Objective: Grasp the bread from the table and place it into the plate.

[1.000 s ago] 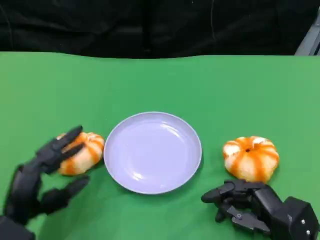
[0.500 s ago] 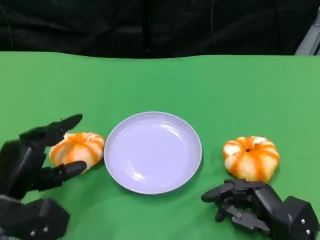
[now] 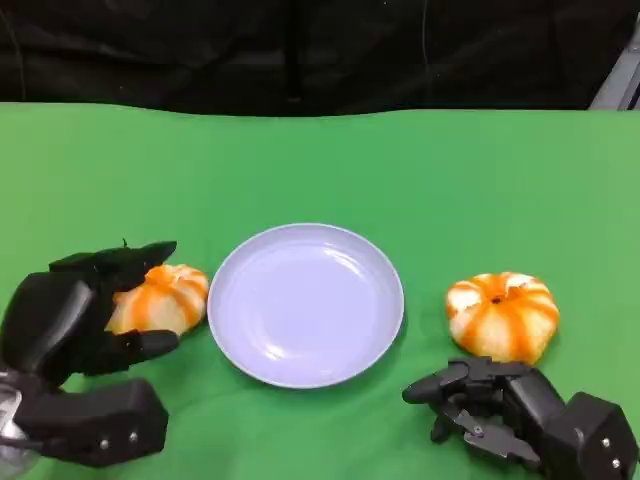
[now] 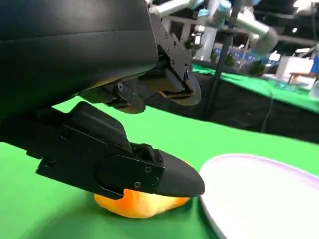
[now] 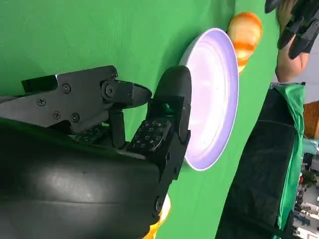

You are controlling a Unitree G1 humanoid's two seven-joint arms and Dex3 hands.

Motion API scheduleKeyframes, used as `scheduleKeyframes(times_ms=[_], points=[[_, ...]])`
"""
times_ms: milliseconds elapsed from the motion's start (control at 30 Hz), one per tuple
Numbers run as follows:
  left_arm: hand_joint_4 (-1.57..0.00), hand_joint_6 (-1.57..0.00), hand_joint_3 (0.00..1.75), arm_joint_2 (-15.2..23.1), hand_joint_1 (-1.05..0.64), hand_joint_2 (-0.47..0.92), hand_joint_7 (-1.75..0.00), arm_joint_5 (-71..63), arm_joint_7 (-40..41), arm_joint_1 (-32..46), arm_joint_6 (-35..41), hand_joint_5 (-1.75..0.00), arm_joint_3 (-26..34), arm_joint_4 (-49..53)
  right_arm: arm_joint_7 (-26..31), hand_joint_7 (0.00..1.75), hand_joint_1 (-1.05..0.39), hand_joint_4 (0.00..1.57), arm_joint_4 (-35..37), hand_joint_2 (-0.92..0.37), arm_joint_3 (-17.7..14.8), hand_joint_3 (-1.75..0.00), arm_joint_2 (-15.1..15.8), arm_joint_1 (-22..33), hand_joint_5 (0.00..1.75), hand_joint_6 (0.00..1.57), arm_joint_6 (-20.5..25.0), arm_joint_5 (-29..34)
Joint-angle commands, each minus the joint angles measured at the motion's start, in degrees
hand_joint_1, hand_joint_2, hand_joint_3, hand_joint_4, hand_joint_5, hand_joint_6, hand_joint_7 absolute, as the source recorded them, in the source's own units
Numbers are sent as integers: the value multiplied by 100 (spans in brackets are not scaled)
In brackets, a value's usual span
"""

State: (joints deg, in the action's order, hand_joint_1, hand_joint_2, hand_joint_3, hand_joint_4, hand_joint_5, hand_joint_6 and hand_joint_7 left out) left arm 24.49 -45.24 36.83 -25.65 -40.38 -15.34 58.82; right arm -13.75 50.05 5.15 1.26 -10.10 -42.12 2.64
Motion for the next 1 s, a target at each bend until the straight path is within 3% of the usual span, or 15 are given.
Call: scheduleKeyframes(times_ms=[33,500,1000], points=[[-54,-56,22,123,-91,92,0,135,-181,-184,192,0,-163,199,39,52,-3,77,84,-92,-7,-41,72,70,128,101,117,68],[-49,-49,24,-16,-95,92,0,384,-534,-514,551,0,-512,798,-25,52,-2,76,97,-92,-39,-42,67,80,127,101,117,-3],[-44,-46,31,-359,-94,92,0,871,-1422,-864,1023,0,-542,1383,22,53,-2,78,23,-92,-16,-40,67,118,126,101,163,43]])
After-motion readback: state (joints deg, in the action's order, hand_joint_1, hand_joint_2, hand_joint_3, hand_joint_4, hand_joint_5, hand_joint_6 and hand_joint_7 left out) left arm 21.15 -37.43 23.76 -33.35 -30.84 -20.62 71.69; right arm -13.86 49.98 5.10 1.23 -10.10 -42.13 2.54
